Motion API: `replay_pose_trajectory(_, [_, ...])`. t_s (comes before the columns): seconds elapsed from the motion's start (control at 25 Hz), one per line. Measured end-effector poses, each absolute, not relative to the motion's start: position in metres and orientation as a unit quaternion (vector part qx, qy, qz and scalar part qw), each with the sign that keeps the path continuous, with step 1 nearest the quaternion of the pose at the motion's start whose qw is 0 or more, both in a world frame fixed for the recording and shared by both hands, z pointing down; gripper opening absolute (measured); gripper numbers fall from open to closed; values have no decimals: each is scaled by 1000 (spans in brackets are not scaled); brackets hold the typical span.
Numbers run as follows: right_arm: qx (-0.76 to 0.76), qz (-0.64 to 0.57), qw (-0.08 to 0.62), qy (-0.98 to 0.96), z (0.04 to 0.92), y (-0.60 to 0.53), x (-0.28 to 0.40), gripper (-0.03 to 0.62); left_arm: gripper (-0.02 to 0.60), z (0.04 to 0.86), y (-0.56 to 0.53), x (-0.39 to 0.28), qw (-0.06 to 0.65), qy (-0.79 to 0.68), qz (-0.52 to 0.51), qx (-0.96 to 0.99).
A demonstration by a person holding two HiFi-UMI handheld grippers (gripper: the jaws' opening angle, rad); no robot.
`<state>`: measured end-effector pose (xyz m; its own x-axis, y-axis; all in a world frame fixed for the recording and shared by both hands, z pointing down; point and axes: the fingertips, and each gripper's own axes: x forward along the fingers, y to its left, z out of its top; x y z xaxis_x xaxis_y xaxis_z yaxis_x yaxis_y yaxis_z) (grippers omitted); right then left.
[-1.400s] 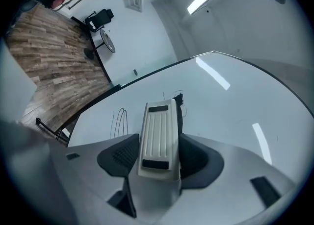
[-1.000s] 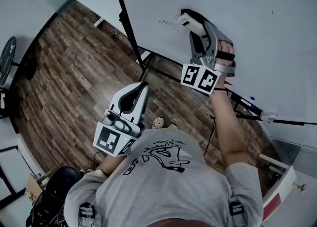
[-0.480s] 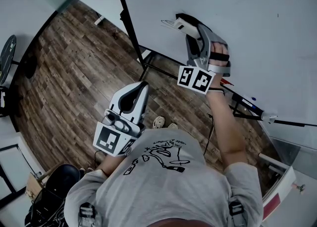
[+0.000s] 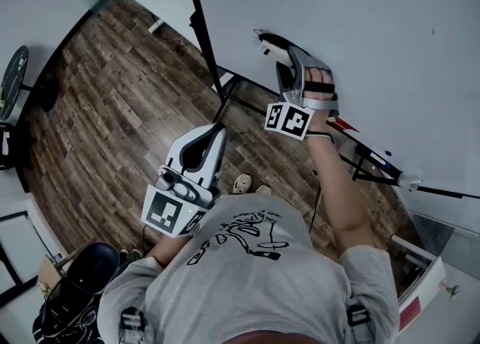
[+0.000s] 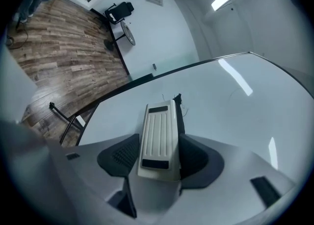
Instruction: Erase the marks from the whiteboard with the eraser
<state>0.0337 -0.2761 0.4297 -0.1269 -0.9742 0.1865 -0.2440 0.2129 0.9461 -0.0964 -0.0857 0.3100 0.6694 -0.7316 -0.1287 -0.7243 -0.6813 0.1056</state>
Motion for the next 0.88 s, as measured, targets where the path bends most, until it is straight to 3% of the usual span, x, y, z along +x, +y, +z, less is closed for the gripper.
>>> replay_pose_trajectory(0.56, [435, -390, 512, -630, 485, -284, 18, 260, 21, 315, -83, -117, 30, -417, -86, 904])
replay_pose_trajectory(0.88, [480, -393, 463, -633, 415, -266, 18, 261, 21, 317, -84, -119, 32, -416, -90, 904])
